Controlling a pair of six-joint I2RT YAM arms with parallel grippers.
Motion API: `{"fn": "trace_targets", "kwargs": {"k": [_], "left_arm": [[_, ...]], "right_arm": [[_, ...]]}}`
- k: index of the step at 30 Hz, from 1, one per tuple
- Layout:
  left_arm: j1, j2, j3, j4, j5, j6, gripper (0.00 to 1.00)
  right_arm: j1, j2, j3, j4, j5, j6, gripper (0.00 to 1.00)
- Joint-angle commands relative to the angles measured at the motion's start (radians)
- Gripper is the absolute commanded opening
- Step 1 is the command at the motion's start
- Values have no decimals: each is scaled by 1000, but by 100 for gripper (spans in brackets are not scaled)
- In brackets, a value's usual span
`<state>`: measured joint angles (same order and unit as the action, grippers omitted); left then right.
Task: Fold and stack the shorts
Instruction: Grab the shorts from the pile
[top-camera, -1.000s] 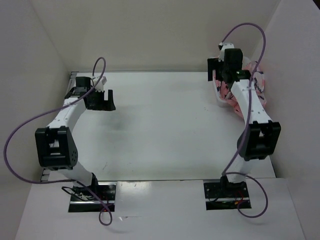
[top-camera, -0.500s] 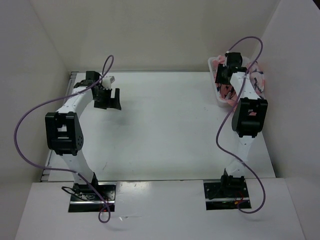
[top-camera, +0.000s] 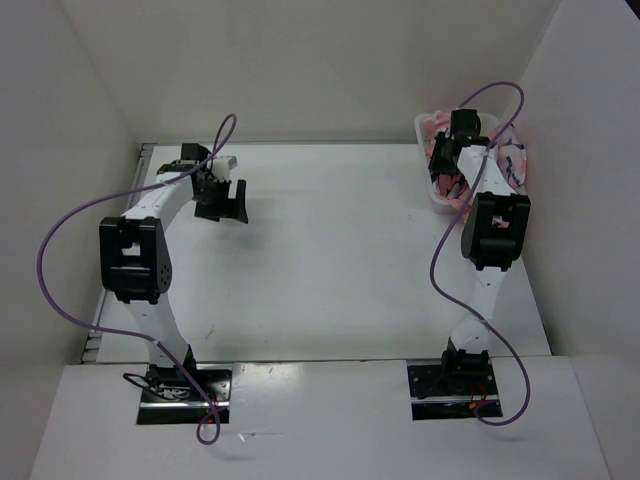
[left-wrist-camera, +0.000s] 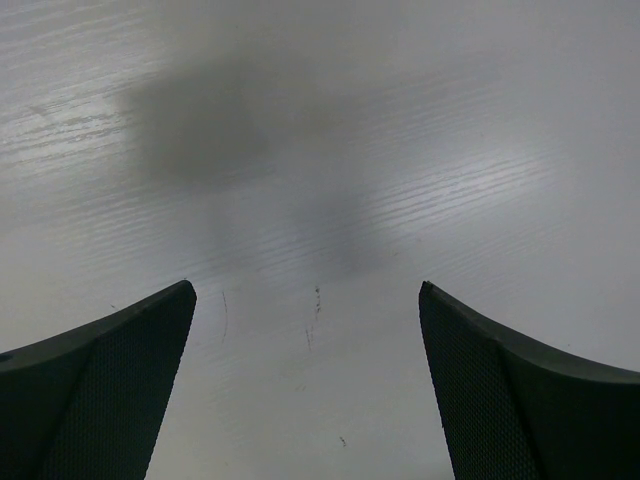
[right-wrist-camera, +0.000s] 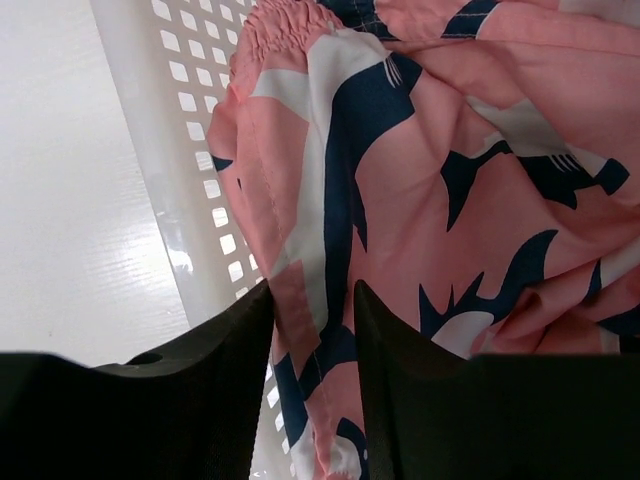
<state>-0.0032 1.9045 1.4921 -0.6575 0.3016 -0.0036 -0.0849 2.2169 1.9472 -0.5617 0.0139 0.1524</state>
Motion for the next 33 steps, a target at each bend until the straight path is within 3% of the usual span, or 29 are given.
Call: {"fn": "trace_targets", "kwargs": {"k": [1,2,5,6,7,14,19,22,27,30,33], "left_arm": [[3,10,42,-4,39,4,99],[3,10,42,-4,39,4,99],[3,10,51,-4,48,4,99],[3,10,51,-4,48,4,99],[3,10,51,-4,57,4,99],[3,-12,51,-4,86,4,99],[3,-42,103,5,96,4,99],[3,-61,148,6,65,4,99],[16,-125,152,41,-42,4,99],[16,-174,113,53,-42,4,99],[16,-220,79,62,-29,4,99]], "right_arm": [[7,3,33,19,23,38,42],[7,3,33,19,35,38,40],[17,3,13,19,66,16,21],[17,3,1,29,75,16,7],[17,3,1,29,84,1,0],[39,-86,64,58,99,-53,0],[121,-300,18,218,168,-71,0],[178,-458,-101,334,241,-71,0],[188,-611,-108,361,346,-30,0],[188,-706,-108,397,356,-54,0],[197,-804,-108,471,263,-100,0]]}}
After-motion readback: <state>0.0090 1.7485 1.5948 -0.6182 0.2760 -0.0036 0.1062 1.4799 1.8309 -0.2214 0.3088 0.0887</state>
